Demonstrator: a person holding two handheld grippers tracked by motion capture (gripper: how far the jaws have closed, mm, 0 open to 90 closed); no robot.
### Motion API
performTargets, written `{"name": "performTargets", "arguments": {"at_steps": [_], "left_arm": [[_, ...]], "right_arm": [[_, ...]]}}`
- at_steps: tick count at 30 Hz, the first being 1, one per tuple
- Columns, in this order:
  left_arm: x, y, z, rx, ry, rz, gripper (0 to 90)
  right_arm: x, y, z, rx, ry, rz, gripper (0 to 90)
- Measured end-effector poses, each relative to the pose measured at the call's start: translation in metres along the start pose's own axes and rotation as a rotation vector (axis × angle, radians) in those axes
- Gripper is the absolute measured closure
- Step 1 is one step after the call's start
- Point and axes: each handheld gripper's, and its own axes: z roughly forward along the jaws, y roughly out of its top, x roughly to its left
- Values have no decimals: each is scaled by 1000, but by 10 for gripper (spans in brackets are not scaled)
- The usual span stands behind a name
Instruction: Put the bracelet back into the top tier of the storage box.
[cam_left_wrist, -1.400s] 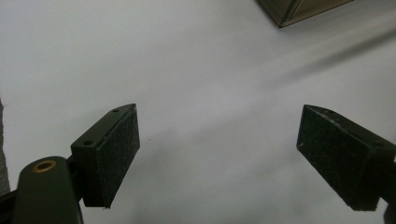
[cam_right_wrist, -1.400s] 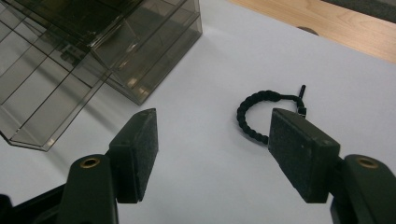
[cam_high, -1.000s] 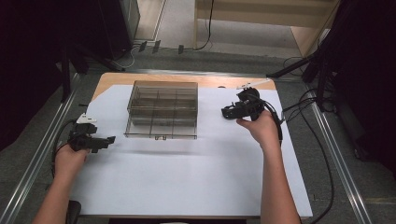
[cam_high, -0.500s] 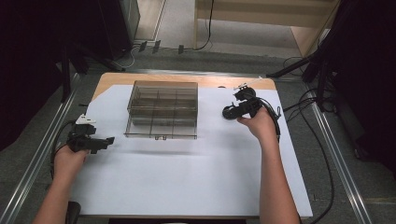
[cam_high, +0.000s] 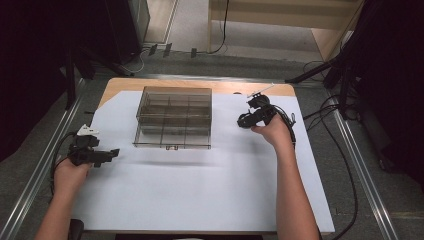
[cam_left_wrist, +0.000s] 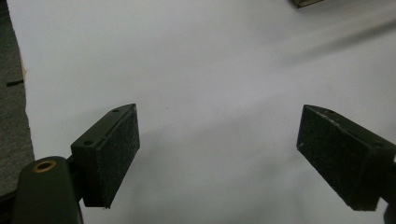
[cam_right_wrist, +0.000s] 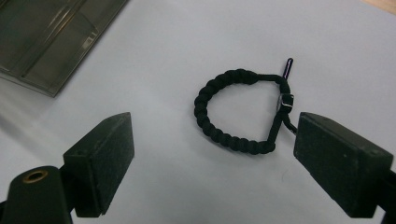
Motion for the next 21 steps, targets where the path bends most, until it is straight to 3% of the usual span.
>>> {"name": "performTargets", "arguments": {"at_steps": [9,21], "left_arm": [[1,-3,-1,1,2,-7,144],[3,-10,-6,14,17,-19,144]], "right_arm": [[-11,4,16,40,-43,3,133],[-19,6,27,53,-28,1,129]]}}
